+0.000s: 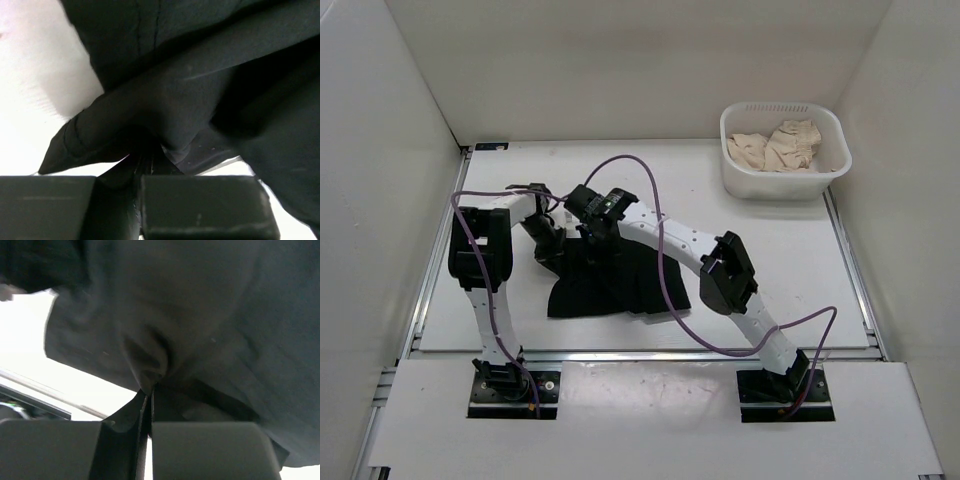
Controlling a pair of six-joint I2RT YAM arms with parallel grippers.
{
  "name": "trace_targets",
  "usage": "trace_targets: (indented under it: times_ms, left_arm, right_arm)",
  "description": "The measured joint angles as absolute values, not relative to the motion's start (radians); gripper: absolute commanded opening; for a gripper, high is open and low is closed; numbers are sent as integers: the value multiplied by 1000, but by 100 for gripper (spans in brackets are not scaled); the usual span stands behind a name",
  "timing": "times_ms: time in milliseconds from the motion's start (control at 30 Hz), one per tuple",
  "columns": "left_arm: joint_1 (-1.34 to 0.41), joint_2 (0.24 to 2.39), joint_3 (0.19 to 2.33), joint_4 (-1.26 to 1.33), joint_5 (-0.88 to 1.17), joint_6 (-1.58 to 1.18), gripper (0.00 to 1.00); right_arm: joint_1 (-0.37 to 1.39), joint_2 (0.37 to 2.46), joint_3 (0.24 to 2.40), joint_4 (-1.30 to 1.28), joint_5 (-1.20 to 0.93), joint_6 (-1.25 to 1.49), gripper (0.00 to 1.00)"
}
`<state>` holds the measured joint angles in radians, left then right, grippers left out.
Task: Fold and stack the trousers
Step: Fold the trousers
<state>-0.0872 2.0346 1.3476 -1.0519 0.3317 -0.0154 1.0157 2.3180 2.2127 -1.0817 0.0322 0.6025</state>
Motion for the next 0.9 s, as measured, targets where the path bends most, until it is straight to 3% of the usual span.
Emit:
trace_targets:
  times_ms: [600,633,667,700,733,867,900]
  left_arm:
    - [-88,2091,1427,-1068,393,-16,14]
    - [-88,2093,1431,-1068,393,-16,14]
    - [-86,2096,1436,-1068,392,-16,16]
    - [-80,2100,1439,-1069,391,-17,20]
    - [-74,2103,1443,-1073,390,-20,32]
    - [-27,2104,1470,-1081,368,-41,55]
    - [-5,2101,1481,-1081,345,-40,57]
  right_arm:
    - [1000,2369,2339,-723,-107,666,1]
    - [1000,2387,2347,-700,-128,673,5]
    - [999,2408,2352,-675,-150,678,22]
    - [999,2431,2354,-650,-170,686,32]
    - [998,2452,2354,-627,-194,688,44]
    - [1006,2479,2360,-550,-302,677,78]
    - [1011,2476,2360,-545,-303,657,82]
